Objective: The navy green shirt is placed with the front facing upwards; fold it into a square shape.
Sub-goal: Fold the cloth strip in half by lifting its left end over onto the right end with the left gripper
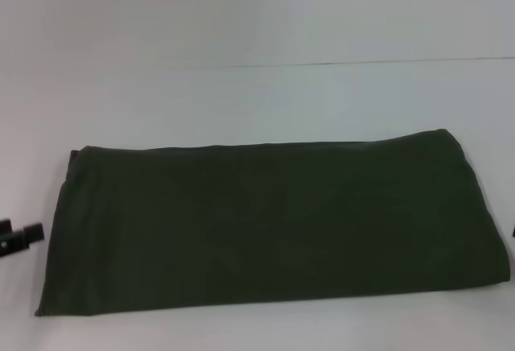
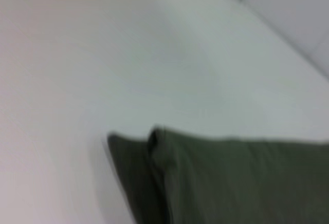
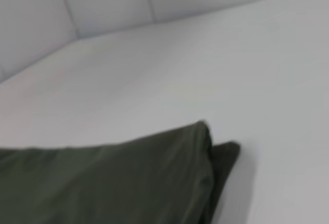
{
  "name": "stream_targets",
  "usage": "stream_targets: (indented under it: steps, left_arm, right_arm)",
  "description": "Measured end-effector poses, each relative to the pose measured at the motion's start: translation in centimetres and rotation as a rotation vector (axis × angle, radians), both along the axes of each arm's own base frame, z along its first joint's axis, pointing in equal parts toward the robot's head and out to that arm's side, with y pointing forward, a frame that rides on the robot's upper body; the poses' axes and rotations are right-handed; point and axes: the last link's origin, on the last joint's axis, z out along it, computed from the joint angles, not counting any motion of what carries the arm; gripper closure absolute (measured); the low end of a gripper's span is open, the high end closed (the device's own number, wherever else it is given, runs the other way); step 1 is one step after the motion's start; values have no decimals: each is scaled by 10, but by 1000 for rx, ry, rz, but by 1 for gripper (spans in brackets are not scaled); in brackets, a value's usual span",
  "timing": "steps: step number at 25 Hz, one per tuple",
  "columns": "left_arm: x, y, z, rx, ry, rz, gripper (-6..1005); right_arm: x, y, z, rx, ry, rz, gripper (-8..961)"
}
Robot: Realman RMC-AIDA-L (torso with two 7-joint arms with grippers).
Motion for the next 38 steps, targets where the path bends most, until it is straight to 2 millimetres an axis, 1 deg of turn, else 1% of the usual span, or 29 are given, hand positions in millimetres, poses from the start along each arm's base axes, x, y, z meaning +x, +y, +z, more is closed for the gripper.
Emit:
stream_targets:
  steps: [2, 3, 6, 8, 11, 14, 17, 22, 23, 24, 29, 33, 38]
  left_arm:
    - [1, 3, 4, 43, -24, -5, 260]
    - [2, 4, 6, 67, -39, -11, 247]
    - [6, 10, 9, 97, -65, -20, 249]
    - [10, 14, 8, 92, -82, -21, 249]
    - [18, 23, -2, 56, -110, -42, 251]
    - [24, 35, -21, 2, -128, -53, 253]
    - [27, 43, -33, -34, -113, -53, 254]
    - [31, 56, -45, -35, -115, -49, 260]
    - [33, 63, -49, -27, -115, -42, 260]
    - [33, 63, -49, -27, -115, -42, 260]
    - [36, 79, -59, -4, -95, -22, 259]
    - [33, 89, -66, 15, -61, 15, 258]
    - [23, 98, -66, 59, -19, 100, 257]
  right_arm:
    - [-1, 0, 5, 28, 13, 12, 143]
    - [-4, 0, 6, 36, 21, 32, 143]
    - [-24, 6, 5, 12, 43, 157, 145]
    - [-39, 12, -3, -30, 54, 237, 145]
    - [-58, 25, -19, -103, 54, 320, 147]
    - [-75, 38, -38, -176, 52, 386, 148]
    - [-85, 48, -51, -220, 48, 417, 149]
    - [-95, 59, -60, -245, 38, 434, 151]
    - [-96, 61, -61, -247, 37, 436, 152]
    - [-97, 62, -62, -249, 37, 439, 152]
    - [-102, 67, -68, -267, 37, 446, 152]
    - [-103, 66, -71, -277, 46, 442, 153]
    - [-103, 65, -72, -277, 56, 439, 156]
